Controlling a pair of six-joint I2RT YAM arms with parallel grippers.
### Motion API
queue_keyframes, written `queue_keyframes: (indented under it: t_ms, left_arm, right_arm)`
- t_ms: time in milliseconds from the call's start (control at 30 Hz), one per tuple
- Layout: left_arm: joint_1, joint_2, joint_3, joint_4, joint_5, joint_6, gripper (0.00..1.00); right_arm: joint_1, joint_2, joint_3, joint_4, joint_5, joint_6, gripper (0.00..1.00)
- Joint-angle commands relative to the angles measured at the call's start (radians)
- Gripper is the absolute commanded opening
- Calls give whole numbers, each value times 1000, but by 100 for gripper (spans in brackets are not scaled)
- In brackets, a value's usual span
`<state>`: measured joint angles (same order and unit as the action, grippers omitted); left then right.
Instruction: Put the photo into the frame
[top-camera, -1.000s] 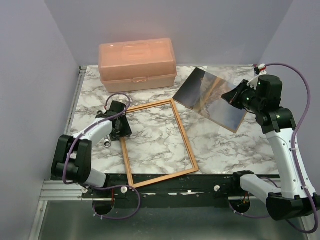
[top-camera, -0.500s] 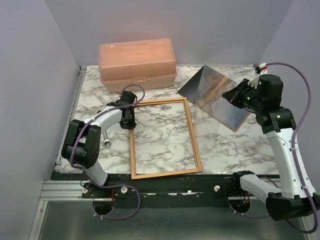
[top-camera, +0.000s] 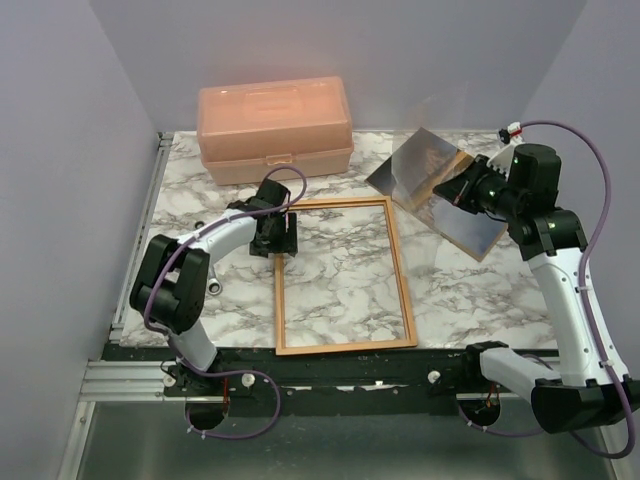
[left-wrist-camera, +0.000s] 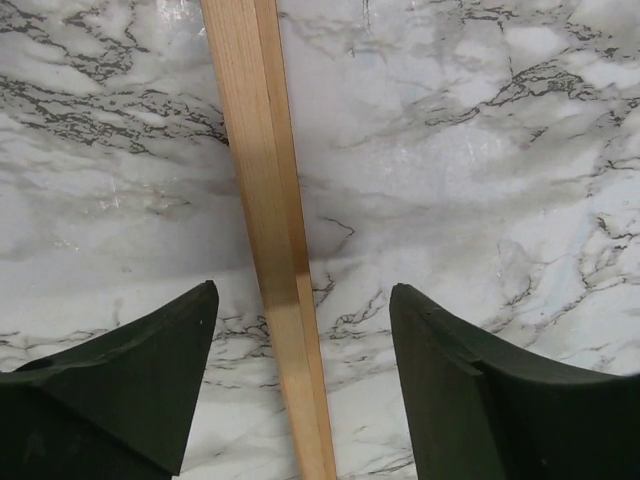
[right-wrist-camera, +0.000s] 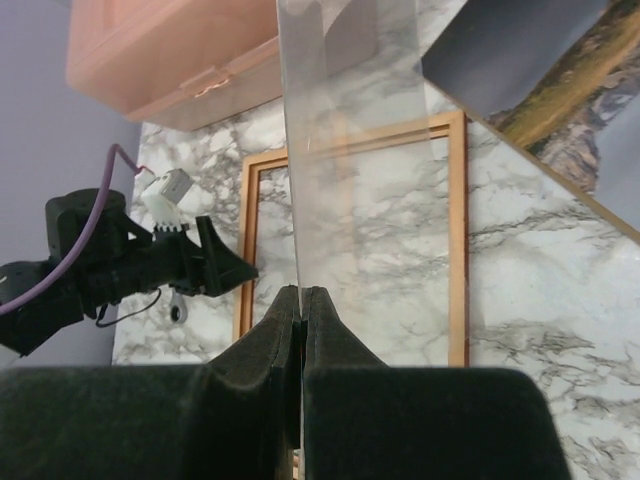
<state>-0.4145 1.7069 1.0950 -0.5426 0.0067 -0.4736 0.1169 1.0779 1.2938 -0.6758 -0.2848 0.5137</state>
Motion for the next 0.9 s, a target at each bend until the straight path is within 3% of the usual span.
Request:
queue_keyframes:
  t_ms: [0, 467, 667, 867]
  left_arm:
    - [5, -94, -39, 4, 44, -30, 74]
    - [105, -435, -285, 37, 156, -111, 73]
    - [161, -487, -342, 32, 186, -115, 72]
    - [238, -479, -406, 107, 315, -120, 69]
  right_arm:
    - [-1, 9, 40, 62, -170, 0, 1]
    - [-1, 60, 51, 227, -469, 128, 1]
    - [0, 84, 28, 293, -554, 181, 1]
    - [0, 118, -50, 345, -617, 196, 1]
